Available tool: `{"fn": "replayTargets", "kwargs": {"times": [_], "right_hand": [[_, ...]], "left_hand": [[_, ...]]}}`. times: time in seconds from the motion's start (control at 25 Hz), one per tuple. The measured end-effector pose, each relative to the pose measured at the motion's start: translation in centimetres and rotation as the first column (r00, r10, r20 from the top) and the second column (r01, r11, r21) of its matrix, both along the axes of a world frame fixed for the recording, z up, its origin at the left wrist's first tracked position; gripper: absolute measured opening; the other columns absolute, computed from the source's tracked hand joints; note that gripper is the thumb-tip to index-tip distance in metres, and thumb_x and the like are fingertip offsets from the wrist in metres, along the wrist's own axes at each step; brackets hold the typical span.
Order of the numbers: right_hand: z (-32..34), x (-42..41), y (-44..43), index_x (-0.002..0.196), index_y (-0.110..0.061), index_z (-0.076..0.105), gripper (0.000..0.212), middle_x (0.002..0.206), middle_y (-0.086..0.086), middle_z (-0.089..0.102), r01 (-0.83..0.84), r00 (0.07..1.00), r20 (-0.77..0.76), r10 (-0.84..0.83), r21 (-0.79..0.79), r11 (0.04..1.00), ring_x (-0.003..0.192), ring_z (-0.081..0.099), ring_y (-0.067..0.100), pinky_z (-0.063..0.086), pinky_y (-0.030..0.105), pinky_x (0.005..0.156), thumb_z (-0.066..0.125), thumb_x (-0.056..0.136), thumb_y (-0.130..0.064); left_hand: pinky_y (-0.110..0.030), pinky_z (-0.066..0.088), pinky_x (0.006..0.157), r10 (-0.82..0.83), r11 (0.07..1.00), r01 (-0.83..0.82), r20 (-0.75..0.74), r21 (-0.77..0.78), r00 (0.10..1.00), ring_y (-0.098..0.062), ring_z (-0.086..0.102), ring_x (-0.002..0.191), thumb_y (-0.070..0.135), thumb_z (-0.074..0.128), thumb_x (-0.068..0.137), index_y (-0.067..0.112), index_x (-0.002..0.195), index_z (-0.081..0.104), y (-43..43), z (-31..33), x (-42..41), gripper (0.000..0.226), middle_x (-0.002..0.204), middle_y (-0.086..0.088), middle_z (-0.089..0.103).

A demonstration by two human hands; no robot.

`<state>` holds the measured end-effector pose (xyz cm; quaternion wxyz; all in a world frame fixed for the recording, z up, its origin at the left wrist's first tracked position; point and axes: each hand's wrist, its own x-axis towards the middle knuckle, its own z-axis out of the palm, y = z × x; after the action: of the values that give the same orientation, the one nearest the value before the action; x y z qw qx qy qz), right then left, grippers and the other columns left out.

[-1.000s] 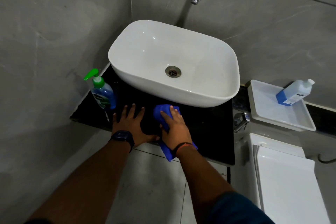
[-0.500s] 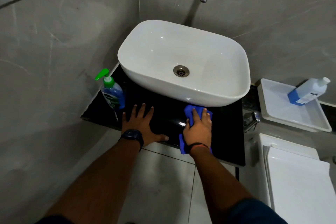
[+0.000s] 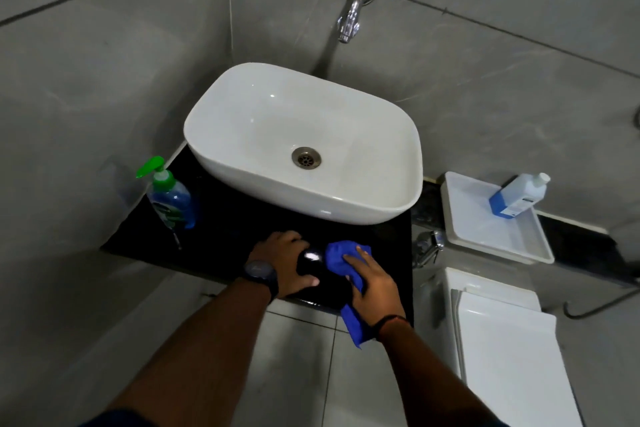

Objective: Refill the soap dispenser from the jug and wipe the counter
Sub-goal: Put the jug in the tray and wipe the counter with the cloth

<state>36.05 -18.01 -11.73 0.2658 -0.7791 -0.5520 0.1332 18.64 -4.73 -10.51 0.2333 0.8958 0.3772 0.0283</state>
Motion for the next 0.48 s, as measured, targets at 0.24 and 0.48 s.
{"fn": "replayTargets", "kwargs": {"times": [0.24,0.48], "right_hand": [[2.1,13.1,-3.8,0.122,-0.009,0.062,0.047,0.134,0.016,0.055,0.452,0.892,-0.067,-0.448,0.104,0.886,0.125,0.050,0.033,0.037,0.035,0.103,0.064,0.079,0.009],[1.6,31.0,-1.7,0.128,-0.011,0.056,0.041,0.139,0.014,0.051,0.620,0.784,-0.101,-0.612,0.099,0.778,0.124,0.050,0.034,0.036,0.039,0.104,0.063,0.088,-0.008]], "left_hand": [[-0.036,0.043,0.095,-0.137,0.985,0.155,0.197,-0.079,0.971,-0.026,0.047,0.111,0.049,0.061,0.077,0.024,0.124,0.051,-5.5,0.8,16.4,0.054,0.123,-0.001,0.051],[-0.034,0.043,0.093,-0.155,0.979,0.181,0.231,-0.098,0.961,-0.029,0.051,0.108,0.037,0.061,0.077,0.020,0.115,0.057,-3.5,-1.0,34.1,0.042,0.119,-0.006,0.057]]}}
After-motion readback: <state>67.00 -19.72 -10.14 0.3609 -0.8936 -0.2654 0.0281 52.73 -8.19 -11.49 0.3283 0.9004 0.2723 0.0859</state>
